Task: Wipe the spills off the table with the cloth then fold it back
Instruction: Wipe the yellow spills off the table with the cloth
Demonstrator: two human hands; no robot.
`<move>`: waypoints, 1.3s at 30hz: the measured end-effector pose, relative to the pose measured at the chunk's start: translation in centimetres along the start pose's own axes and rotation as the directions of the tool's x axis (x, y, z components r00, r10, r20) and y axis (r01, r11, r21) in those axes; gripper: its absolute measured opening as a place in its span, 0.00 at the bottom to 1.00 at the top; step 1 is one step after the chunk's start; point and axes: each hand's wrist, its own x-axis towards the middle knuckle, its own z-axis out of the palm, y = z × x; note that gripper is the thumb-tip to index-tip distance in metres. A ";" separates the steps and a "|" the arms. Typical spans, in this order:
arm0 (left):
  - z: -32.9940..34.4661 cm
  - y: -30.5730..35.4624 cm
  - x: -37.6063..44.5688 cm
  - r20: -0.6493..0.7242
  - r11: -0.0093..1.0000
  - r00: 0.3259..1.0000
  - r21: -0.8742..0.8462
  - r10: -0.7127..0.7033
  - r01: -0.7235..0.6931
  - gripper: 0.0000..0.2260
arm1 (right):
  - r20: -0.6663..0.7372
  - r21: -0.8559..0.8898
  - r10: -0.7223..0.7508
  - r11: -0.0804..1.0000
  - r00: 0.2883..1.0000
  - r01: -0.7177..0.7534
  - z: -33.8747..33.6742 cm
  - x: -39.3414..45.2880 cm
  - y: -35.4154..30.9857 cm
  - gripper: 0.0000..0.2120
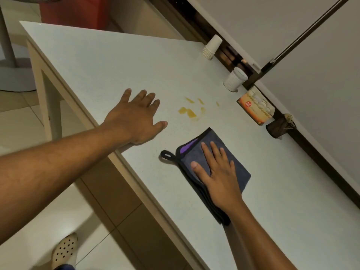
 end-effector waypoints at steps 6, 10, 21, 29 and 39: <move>-0.4 -0.6 1.2 0.011 0.999 0.999 -0.031 0.034 -0.034 0.41 | 0.020 0.022 -0.053 0.998 0.998 0.052 -2.3 12.2 1.3 0.37; -2.1 -2.9 5.9 -0.056 0.993 0.991 -0.017 0.118 -0.119 0.40 | 0.019 0.022 -0.179 0.984 0.984 0.178 -2.7 13.9 2.4 0.36; 0.0 -6.0 12.0 0.073 0.979 0.976 -0.012 0.203 -0.203 0.46 | -0.223 0.369 0.403 0.878 0.888 -0.306 -2.4 13.5 0.6 0.33; 0.2 -5.8 11.8 0.071 0.980 0.977 -0.035 0.200 -0.198 0.43 | -0.155 0.194 0.276 0.950 0.948 -0.245 -3.3 19.6 5.0 0.37; 0.7 -5.8 12.2 0.021 0.982 0.982 -0.018 0.188 -0.188 0.41 | 0.041 0.036 -0.046 0.998 0.998 0.045 -5.6 30.8 6.2 0.33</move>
